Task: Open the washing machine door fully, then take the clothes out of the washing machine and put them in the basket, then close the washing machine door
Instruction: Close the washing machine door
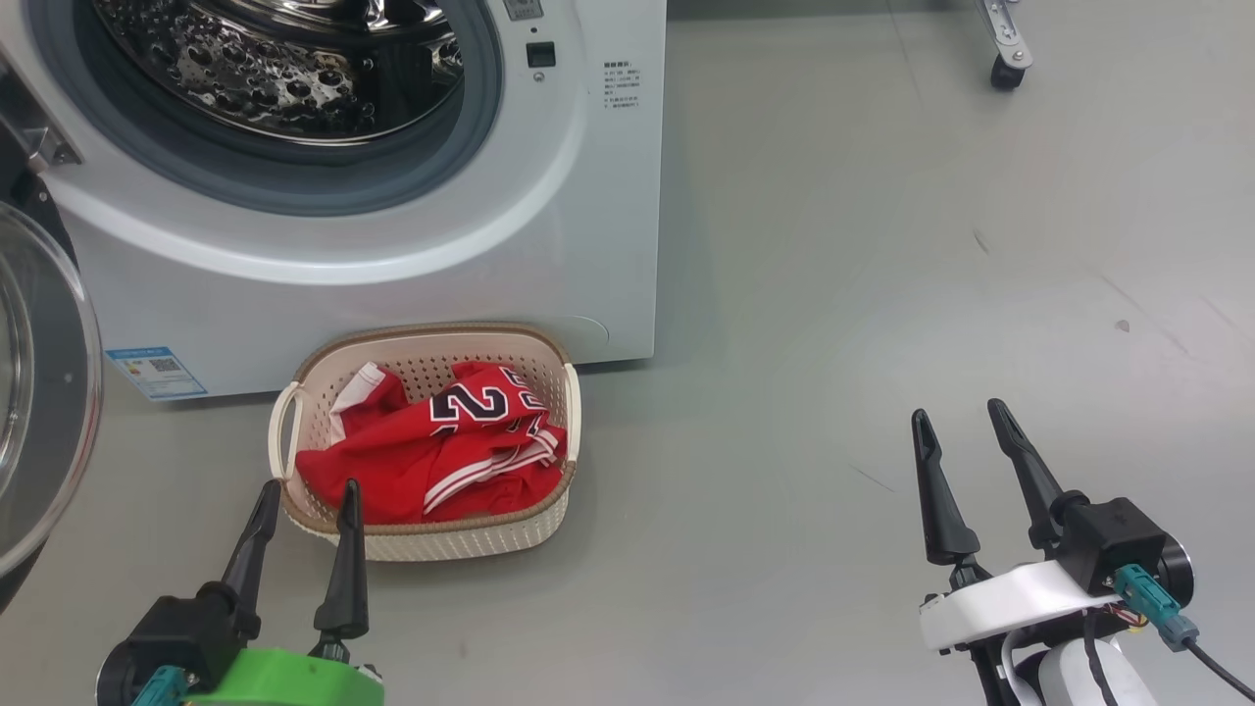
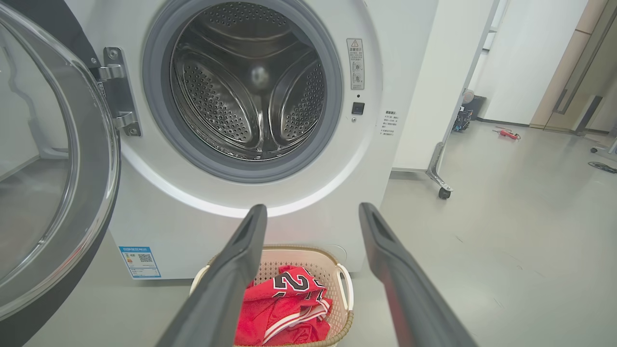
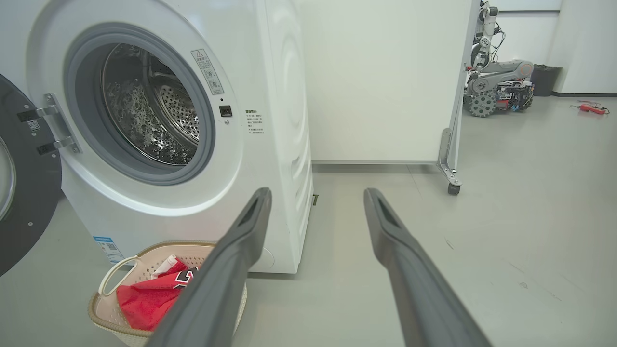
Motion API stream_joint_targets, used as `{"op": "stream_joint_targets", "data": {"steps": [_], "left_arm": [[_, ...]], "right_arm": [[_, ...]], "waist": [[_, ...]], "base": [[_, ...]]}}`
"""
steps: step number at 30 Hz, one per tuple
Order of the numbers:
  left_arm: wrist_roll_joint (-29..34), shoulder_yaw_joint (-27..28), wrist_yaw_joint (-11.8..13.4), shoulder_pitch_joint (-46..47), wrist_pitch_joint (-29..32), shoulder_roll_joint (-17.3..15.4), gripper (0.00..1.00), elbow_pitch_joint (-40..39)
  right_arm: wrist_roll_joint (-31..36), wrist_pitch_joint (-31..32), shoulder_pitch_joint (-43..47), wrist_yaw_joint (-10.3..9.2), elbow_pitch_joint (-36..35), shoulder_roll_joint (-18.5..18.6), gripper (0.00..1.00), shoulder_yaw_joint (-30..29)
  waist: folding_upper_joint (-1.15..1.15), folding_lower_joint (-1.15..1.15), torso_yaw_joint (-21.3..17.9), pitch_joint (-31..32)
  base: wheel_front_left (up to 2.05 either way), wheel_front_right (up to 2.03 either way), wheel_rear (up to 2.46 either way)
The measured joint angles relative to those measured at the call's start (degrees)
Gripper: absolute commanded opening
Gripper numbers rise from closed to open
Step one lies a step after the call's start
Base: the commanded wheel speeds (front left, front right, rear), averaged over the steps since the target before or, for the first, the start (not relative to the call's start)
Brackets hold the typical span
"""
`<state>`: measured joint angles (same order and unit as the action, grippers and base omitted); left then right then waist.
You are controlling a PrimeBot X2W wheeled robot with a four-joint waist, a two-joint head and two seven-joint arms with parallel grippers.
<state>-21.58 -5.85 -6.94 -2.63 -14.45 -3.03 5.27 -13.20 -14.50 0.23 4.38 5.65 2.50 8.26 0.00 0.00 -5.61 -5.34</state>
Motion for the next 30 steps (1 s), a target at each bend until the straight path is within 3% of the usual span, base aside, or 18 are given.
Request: {"op": "stream_joint_targets", "data": {"steps": [16, 30], "left_arm": [[-1.4, 0.8, 0.0, 0.0, 0.0, 0.1, 1.0, -0.6], [-1.4, 0.5, 0.0, 0.0, 0.0, 0.1, 1.0, -1.5]], "right_arm": [[-0.4, 0.0, 0.0, 0.0, 0.0, 0.0, 1.0, 0.2], [-0.9, 0.0, 0.0, -0.43, 0.0, 0.0, 1.0, 0.2]], "waist": [[0.0, 0.0, 0.2, -0.4], [0.0, 0.0, 0.2, -0.9]], "base": [[-1.09, 1.04, 0.05], [-0.54, 0.54, 0.0]]}}
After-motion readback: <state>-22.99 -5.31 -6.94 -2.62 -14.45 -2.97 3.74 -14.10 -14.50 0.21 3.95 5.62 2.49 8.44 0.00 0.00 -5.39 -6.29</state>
